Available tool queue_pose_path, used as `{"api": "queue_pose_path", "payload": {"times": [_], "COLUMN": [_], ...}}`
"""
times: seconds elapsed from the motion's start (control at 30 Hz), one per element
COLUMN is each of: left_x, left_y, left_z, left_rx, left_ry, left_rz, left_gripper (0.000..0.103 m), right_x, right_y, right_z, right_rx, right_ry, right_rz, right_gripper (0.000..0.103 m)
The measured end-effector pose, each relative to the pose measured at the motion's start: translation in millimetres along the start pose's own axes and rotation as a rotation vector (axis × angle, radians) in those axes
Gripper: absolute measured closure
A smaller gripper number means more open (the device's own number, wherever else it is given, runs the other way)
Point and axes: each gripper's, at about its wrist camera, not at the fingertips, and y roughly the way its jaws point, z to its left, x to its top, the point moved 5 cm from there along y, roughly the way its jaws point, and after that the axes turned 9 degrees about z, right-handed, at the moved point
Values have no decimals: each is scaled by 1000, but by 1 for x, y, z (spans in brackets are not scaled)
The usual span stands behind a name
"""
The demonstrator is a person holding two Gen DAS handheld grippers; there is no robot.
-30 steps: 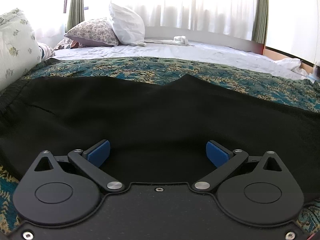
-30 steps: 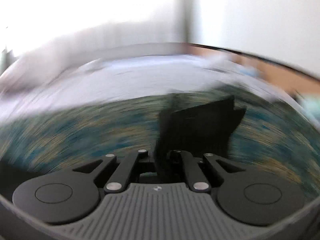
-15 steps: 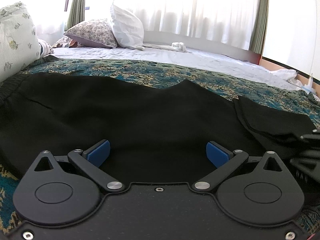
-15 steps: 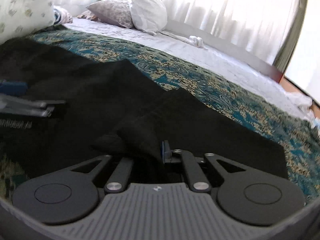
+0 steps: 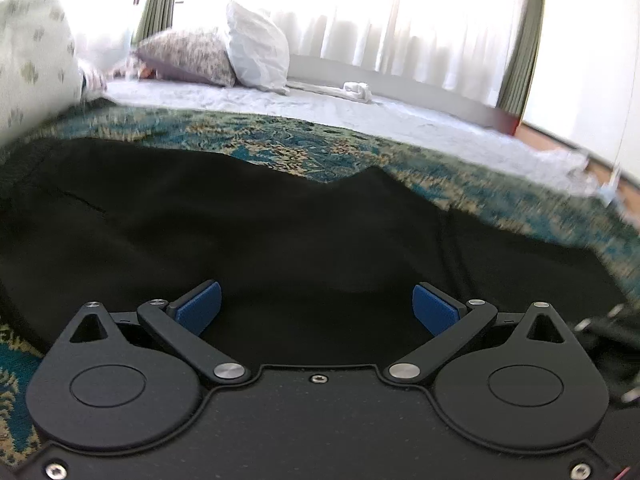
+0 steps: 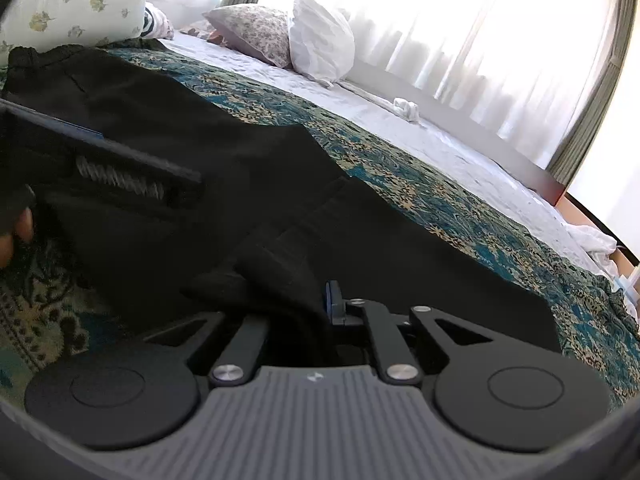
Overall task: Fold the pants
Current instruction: 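Lift the held corner with the right tool and fold it over the pants, then open the right tool to release the pants, then close both tools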
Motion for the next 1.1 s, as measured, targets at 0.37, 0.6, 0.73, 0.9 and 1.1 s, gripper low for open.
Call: {"api": "queue_pose_path", "payload": {"times": [0.37,0.6,0.73,0.9,1.1], "left_x": [2,-3,-2,0,13], "left_y": [-16,-10,-7,-11,-44], "left_z": [63,50,50,51,15], "left_rx": [251,299,276,284,183], "left_ry": [0,73,60,60,81], "left_rz": [-6,-11,-11,-8,-97], "left_gripper": [30,22,19,19,20], "right_x": [15,15,15,15,2], "right_y": [3,-4,-1,-14,-54], "right_z": [29,38,44,40,11], "right_rx": [45,54,45,19,267], "right_ry": [-25,-53,-75,-82,49], "right_rz": [-39,-66,-54,-73,-135], "right_gripper": [92,91,90,40,2]}}
